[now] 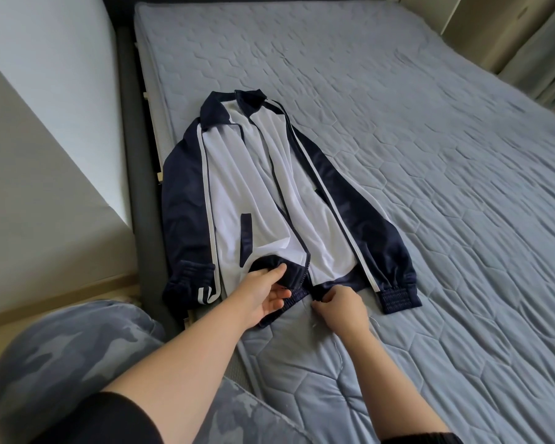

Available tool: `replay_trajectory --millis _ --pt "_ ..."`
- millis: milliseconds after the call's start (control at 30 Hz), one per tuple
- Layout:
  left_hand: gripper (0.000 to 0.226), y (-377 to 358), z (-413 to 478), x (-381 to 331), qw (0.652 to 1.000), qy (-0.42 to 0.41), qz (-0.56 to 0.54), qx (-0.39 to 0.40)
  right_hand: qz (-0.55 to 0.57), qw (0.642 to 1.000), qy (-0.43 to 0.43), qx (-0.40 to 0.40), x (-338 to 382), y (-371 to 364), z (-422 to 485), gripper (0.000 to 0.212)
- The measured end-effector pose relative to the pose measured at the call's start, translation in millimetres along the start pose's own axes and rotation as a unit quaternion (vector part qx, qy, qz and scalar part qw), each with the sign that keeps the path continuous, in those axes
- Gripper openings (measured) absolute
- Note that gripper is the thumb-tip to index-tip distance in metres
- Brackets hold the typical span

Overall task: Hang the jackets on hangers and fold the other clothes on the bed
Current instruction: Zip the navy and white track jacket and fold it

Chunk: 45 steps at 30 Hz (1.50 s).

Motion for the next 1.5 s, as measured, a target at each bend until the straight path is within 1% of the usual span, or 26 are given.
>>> replay_trajectory --millis 33,133,233,267,333,433,533,567,633,700,733,767,800,867,900,967,1067,1133,1233,1300,1400,1500 --pt "0.013 -0.5 -0.1 0.2 1.000 0.000 0.003 0.002 0.000 1.000 0.002 0.010 0.6 -1.1 -0.7 0.031" --pt "0.012 -2.1 0.0 1.8 1.000 0.001 0.008 0.014 -0.031 0.999 0.006 0.027 0.9 -3.7 -1.1 0.034" --pt "0.011 -2.7 1.1 3.4 1.000 -0.002 0.014 0.027 -0.051 0.998 0.019 0.017 1.9 -0.8 -2.8 0.034" --pt "0.011 -2.7 1.5 3.7 0.999 -0.003 0.018 0.030 -0.045 0.999 0.027 0.009 3.0 2.2 -4.1 0.030" --pt "0.010 -2.5 2.6 4.2 0.999 -0.005 0.027 0.033 -0.006 0.999 0.048 -0.005 5.6 10.1 -6.1 0.019" --pt "0.007 -3.2 3.4 6.2 0.999 -0.003 0.032 0.041 0.073 0.994 0.077 0.009 12.0 19.3 -10.1 0.024" --pt "0.002 -3.5 3.4 7.9 0.998 0.000 0.036 0.048 0.128 0.988 0.076 0.035 15.7 24.8 -9.7 0.026" --pt "0.002 -3.6 3.6 7.9 0.998 0.000 0.036 0.048 0.119 0.990 0.072 0.040 15.5 25.7 -8.4 0.025" --pt "0.002 -3.8 4.2 7.4 0.998 -0.002 0.036 0.048 0.031 0.997 0.046 0.060 9.2 21.4 -0.8 0.027" --pt "0.003 -3.8 4.5 6.8 0.998 -0.005 0.041 0.048 -0.062 0.992 -0.014 0.107 -3.2 12.5 4.1 0.044" --pt "0.003 -3.7 4.6 6.8 0.998 -0.006 0.047 0.049 -0.063 0.987 -0.048 0.139 -9.2 6.3 5.0 0.053" --pt "0.003 -3.7 4.7 7.0 0.997 -0.007 0.053 0.050 -0.026 0.983 -0.076 0.167 -13.4 0.0 5.3 0.058" --pt "0.003 -3.8 4.8 7.3 0.997 -0.007 0.056 0.050 0.032 0.979 -0.093 0.181 -15.3 -4.8 5.5 0.058" --pt "0.003 -3.6 5.3 7.9 0.997 -0.009 0.055 0.049 0.149 0.966 -0.100 0.185 -16.4 -13.6 4.7 0.052" --pt "0.003 -3.9 5.7 8.1 0.997 -0.010 0.053 0.049 0.186 0.960 -0.102 0.181 -16.9 -17.0 4.3 0.050" --pt "0.002 -4.1 5.9 7.9 0.997 -0.011 0.048 0.051 0.211 0.957 -0.108 0.169 -17.6 -20.2 3.3 0.053" --pt "0.004 -4.8 5.9 6.9 0.997 -0.016 0.042 0.056 0.214 0.956 -0.127 0.157 -16.6 -22.6 3.6 0.054" --pt "0.006 -5.8 5.2 5.9 0.997 -0.018 0.041 0.057 0.224 0.951 -0.142 0.158 -14.0 -24.2 2.7 0.043" --pt "0.006 -7.5 3.8 4.6 0.997 -0.020 0.041 0.057 0.271 0.927 -0.178 0.188 -12.8 -26.3 2.1 0.025" --pt "0.006 -6.8 3.3 3.3 0.997 -0.022 0.039 0.058 0.297 0.908 -0.192 0.224 -13.6 -27.4 3.4 0.020" --pt "0.005 -6.1 2.8 2.9 0.997 -0.023 0.039 0.061 0.331 0.877 -0.187 0.292 -16.2 -27.3 3.4 0.013" --pt "0.008 -7.7 1.2 3.2 0.996 -0.020 0.044 0.075 0.411 0.817 -0.181 0.363 -20.5 -26.1 4.2 0.011"
Point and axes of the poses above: each hand's wrist, its own z-axis towards the middle knuckle, its own y-axis out of the back of the hand, x = y × z, the point moved 6 cm from there along z, towards the middle knuckle, and after that the axes turned 14 degrees about -y, right-handed, at the moved point
